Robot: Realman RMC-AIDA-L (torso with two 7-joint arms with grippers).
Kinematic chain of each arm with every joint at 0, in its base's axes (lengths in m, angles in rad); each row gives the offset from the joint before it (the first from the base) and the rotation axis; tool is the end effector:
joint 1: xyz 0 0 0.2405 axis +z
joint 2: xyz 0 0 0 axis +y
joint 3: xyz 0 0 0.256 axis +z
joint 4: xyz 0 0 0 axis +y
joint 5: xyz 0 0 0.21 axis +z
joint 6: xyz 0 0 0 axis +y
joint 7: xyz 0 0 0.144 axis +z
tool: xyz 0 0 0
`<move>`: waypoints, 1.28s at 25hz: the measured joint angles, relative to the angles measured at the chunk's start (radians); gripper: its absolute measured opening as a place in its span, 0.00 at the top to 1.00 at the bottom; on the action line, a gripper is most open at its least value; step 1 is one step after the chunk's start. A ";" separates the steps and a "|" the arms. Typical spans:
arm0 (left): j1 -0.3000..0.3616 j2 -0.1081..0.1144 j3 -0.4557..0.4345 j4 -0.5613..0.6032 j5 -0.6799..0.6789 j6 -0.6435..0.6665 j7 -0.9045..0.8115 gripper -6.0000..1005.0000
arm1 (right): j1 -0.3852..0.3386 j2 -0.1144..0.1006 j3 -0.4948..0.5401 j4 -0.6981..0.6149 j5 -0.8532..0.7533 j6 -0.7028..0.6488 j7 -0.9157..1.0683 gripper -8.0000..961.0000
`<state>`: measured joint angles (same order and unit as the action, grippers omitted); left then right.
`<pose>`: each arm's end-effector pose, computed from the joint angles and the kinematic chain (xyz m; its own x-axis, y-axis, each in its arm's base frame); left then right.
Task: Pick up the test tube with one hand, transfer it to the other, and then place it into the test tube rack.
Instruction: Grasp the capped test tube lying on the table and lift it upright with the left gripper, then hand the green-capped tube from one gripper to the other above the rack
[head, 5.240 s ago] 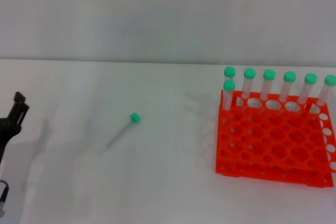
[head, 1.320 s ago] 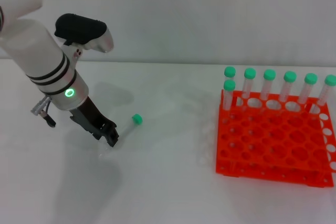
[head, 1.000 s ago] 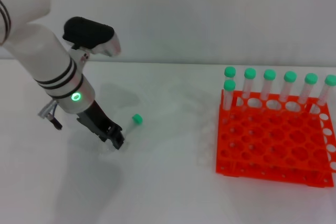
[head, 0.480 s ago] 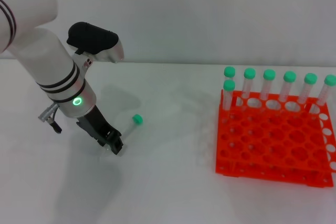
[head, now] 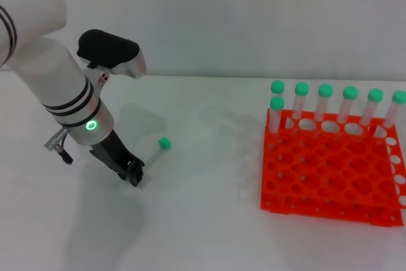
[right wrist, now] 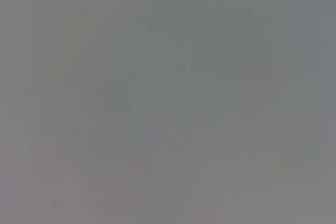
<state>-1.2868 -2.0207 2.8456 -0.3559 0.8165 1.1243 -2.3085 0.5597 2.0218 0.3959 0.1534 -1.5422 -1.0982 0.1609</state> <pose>-0.2249 0.4354 -0.0102 0.5034 0.8399 -0.2029 0.6523 -0.5234 -0.5482 0.3378 0.3687 0.0225 0.6302 0.0497 -0.7748 -0.7763 0.0566 -0.6278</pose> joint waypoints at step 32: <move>0.031 -0.039 0.000 -0.007 -0.765 -0.363 0.651 0.81 | -0.014 -0.005 0.001 -0.007 -0.004 -0.012 0.025 0.11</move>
<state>-1.2562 -2.0601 2.8451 -0.3630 0.0515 0.7617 -1.6571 0.5459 2.0166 0.3968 0.1469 -1.5460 -1.1098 0.1860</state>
